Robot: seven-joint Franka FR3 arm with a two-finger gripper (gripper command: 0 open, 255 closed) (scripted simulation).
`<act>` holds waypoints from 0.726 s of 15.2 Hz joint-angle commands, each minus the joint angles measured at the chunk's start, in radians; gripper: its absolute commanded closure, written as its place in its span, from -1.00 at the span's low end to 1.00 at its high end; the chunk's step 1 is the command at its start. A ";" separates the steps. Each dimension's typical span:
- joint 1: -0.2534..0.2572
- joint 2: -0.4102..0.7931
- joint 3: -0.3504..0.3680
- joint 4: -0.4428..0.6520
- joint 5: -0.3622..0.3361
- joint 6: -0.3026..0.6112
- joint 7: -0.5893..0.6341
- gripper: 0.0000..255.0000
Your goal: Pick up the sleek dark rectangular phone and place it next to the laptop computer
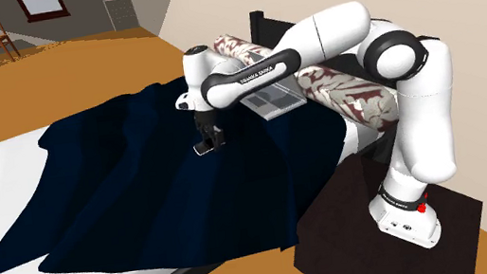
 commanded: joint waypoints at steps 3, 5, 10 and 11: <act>0.002 -0.012 0.002 0.039 0.002 -0.051 0.000 1.00; 0.002 -0.016 0.002 0.060 0.003 -0.076 -0.001 1.00; 0.003 -0.021 0.003 0.121 0.005 -0.142 -0.003 1.00; 0.003 -0.021 0.003 0.134 0.005 -0.155 -0.003 1.00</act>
